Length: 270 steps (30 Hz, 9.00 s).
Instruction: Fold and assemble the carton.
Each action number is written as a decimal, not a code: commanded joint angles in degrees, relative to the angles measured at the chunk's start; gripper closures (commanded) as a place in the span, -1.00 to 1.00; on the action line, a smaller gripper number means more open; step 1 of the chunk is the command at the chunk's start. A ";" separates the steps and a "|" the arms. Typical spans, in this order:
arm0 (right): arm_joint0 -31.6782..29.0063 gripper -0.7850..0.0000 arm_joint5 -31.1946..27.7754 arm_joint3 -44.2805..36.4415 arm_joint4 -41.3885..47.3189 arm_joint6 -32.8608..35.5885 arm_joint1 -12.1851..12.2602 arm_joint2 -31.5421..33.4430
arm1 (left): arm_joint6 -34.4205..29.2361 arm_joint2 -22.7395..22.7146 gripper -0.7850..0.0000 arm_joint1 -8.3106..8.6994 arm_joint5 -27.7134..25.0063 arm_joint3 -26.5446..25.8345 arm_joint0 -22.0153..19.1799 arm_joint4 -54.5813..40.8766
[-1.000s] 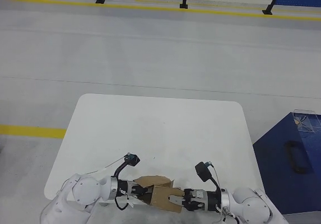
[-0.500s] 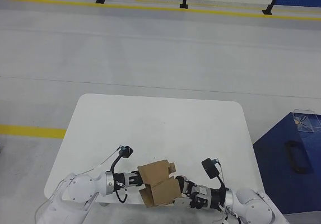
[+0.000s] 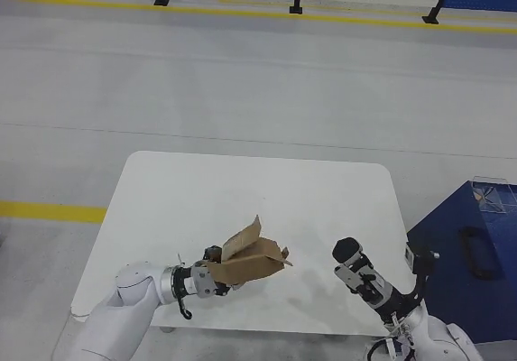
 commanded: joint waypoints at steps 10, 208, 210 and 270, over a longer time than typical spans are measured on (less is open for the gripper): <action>3.63 -1.00 12.91 2.19 -14.27 -5.60 -0.89 -1.66 | 3.98 0.69 1.00 0.72 -10.34 -6.47 2.97 9.68; 14.92 -1.00 38.99 7.92 -69.29 -7.68 -8.29 -25.04 | 20.47 1.30 1.00 2.97 -32.97 -14.94 12.42 23.82; 15.30 -1.00 39.12 8.21 -69.32 -7.85 -8.51 -25.59 | 19.97 1.42 1.00 2.97 -32.69 -14.90 12.25 23.67; 9.15 -1.00 15.23 3.77 -24.54 10.97 -6.92 -9.26 | 15.33 3.76 1.00 2.77 -35.55 -13.51 11.04 22.34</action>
